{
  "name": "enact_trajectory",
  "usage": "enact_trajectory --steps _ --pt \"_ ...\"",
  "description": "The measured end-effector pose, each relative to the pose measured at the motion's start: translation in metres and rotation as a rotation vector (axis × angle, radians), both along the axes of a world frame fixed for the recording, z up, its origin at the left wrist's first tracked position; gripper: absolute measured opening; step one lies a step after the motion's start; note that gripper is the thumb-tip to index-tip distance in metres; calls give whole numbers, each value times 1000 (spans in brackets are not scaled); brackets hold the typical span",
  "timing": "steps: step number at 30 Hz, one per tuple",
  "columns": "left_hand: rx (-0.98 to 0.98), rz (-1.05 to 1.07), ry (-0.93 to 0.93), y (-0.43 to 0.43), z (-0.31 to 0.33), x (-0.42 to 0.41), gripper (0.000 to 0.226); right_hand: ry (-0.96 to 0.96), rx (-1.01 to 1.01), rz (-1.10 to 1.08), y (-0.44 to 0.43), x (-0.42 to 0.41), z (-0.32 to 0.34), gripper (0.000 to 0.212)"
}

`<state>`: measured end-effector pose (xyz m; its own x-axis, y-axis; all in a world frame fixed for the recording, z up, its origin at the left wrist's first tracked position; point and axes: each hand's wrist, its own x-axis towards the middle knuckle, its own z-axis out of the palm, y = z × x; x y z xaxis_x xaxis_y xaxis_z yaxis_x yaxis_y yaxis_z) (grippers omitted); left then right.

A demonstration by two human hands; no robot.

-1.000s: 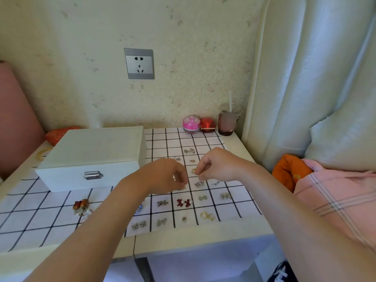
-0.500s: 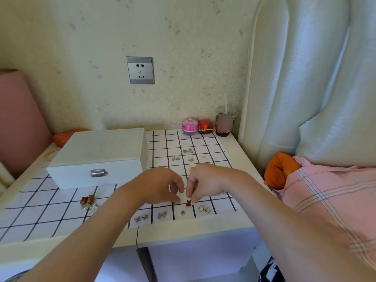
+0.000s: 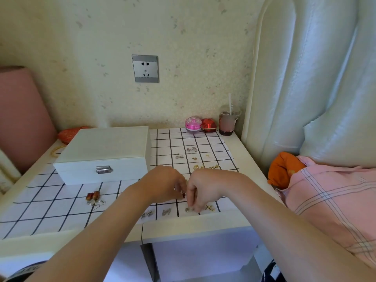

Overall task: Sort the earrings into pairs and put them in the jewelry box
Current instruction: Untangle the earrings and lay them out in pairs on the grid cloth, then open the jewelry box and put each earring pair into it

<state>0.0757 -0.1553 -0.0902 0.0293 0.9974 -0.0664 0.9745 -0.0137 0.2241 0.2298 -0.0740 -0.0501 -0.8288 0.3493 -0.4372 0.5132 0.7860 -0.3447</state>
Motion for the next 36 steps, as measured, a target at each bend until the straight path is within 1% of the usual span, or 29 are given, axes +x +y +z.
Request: enact_trajectory --steps 4,8,11,14,16,19,21,23,25,28,30,32,34,36 --pt "-21 45 -40 2 0 -2 20 75 23 -95 12 4 1 25" --pt "-42 53 -48 0 0 -4 20 68 44 -96 12 -1 -12 17" --pt "-38 74 -38 0 -1 -3 19 101 109 -104 14 -8 -19 13" --pt "-39 87 -26 1 -1 -3 23 135 161 -114 16 -14 -22 12" --pt "-31 96 -28 -1 2 -4 28 137 133 -124 18 -15 -21 14" --pt "53 132 -45 -12 16 -11 28 181 102 -137 23 -14 -7 19" --pt "163 180 -56 -26 30 -19 24 276 84 -170 23 -17 5 18" --pt "276 285 -54 -44 43 -31 16 426 84 -201 19 -25 16 17" --pt "370 421 -38 -62 51 -45 11 578 145 -194 12 -40 21 18" --pt "410 670 -18 -90 52 -70 10 710 202 -129 -4 -73 21 26" --pt "385 845 -24 -104 46 -82 15 710 242 -53 -15 -97 17 35" --pt "329 968 -24 -113 38 -89 24 630 312 13 -25 -119 12 46" --pt "271 1031 -5 -117 27 -93 35 521 392 43 -32 -137 5 55" --pt "228 1065 39 -115 18 -95 44 450 426 56 -37 -150 -3 61"
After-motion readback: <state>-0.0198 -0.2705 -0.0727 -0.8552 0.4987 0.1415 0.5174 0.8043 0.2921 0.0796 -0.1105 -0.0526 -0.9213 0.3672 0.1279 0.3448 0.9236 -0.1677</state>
